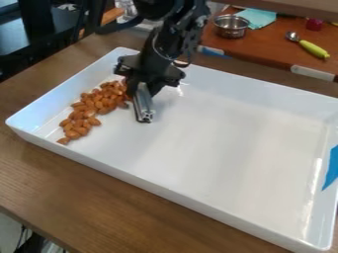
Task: Sweep into pile
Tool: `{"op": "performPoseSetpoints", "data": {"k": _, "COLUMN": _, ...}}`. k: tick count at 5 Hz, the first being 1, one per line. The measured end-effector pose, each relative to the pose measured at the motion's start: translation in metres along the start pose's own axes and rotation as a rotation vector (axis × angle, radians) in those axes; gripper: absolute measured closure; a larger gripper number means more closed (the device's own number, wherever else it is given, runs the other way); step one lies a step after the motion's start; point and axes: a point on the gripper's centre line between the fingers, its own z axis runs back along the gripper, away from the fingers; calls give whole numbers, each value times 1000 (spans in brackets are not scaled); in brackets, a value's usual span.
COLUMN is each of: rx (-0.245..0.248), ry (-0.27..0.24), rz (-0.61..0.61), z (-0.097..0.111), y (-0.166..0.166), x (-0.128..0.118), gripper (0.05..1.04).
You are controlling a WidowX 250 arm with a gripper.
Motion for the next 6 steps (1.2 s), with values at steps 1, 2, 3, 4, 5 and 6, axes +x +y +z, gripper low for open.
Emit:
{"op": "performPoseSetpoints", "data": {"k": 1, "rx": 45, "ry": 23, "rz": -10, "z": 0, "y": 0, "x": -3, "gripper": 704}}
{"op": "performPoseSetpoints", "data": {"k": 2, "rx": 69, "ry": -16, "rz": -44, "z": 1, "y": -1, "x": -2, "gripper": 704}}
{"op": "performPoseSetpoints", "data": {"k": 3, "rx": 99, "ry": -58, "rz": -76, "z": 1, "y": 0, "x": 0, "gripper": 704}}
{"op": "performPoseSetpoints", "data": {"k": 4, "rx": 142, "ry": -93, "rz": -110, "z": -2, "y": 2, "x": 0, "gripper": 704}}
{"op": "performPoseSetpoints", "data": {"k": 5, "rx": 113, "ry": -117, "rz": -147, "z": -1, "y": 2, "x": -1, "gripper": 704}}
{"op": "performPoseSetpoints", "data": {"k": 6, "rx": -135, "ry": -207, "rz": -156, "z": -1, "y": 5, "x": -1, "gripper": 704}}
